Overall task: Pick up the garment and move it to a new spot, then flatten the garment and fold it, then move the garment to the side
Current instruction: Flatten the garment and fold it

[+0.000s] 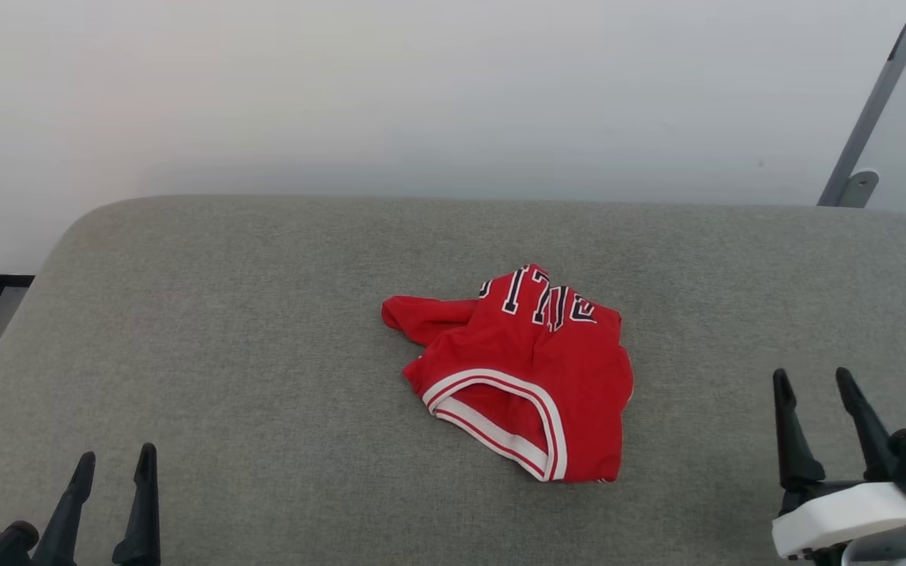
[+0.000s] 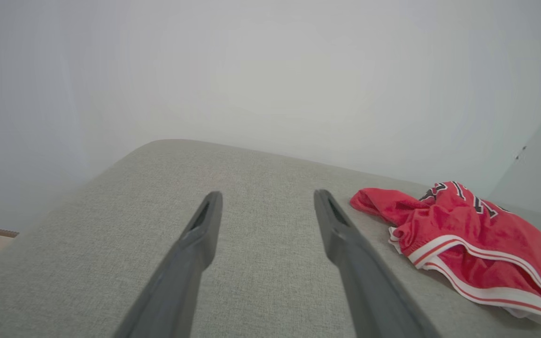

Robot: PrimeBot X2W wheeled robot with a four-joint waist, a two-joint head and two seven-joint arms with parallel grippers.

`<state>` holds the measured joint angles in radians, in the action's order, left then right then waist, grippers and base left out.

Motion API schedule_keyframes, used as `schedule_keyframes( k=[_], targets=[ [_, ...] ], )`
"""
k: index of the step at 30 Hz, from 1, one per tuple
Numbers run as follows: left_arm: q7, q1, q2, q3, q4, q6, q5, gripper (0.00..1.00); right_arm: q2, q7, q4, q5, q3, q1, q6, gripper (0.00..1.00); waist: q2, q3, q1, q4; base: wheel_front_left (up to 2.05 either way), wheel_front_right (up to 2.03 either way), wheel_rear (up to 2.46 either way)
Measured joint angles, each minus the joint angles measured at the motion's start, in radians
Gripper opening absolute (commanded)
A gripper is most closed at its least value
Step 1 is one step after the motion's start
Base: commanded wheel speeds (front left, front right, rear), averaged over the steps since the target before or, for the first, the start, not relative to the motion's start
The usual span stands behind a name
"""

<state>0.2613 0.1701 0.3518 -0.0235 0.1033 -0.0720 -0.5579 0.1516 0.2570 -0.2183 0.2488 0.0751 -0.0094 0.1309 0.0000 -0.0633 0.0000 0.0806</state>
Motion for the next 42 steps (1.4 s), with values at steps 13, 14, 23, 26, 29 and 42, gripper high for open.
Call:
schedule_keyframes(
  k=[13,14,23,26,29,42],
  targets=[
    [0.0,-0.015,-0.041,-0.018,0.012,-0.021,0.017,1.0,0.04,-0.123,-0.028,0.066,-0.174,-0.038,0.0,1.0,0.0,0.019,0.0,0.059,0.0,0.0,0.0],
    [0.0,-0.021,-0.044,-0.021,0.014,-0.022,0.017,1.0,0.047,-0.143,-0.036,0.073,-0.188,-0.045,0.0,1.0,0.0,0.021,0.0,0.067,0.0,0.0,0.0],
    [0.0,-0.057,-0.062,-0.063,0.019,-0.032,0.019,1.0,0.107,-0.352,-0.127,0.11,-0.282,-0.117,0.0,1.0,0.0,0.053,0.0,0.145,0.0,0.0,0.0],
    [0.0,-0.071,-0.067,-0.074,0.021,-0.034,0.021,1.0,0.119,-0.419,-0.166,0.114,-0.297,-0.145,0.0,1.0,0.0,0.067,0.0,0.171,0.0,0.0,0.0],
    [0.0,-0.083,-0.074,-0.08,0.022,-0.035,0.021,1.0,0.123,-0.485,-0.212,0.114,-0.295,-0.171,0.0,1.0,0.0,0.084,0.0,0.193,0.0,0.0,0.0],
    [0.0,-0.106,-0.11,-0.055,0.023,-0.044,0.024,1.0,0.174,-0.538,-0.288,0.138,-0.255,-0.247,0.0,0.0,0.0,0.136,0.0,0.22,0.0,0.0,0.0]
  ],
)
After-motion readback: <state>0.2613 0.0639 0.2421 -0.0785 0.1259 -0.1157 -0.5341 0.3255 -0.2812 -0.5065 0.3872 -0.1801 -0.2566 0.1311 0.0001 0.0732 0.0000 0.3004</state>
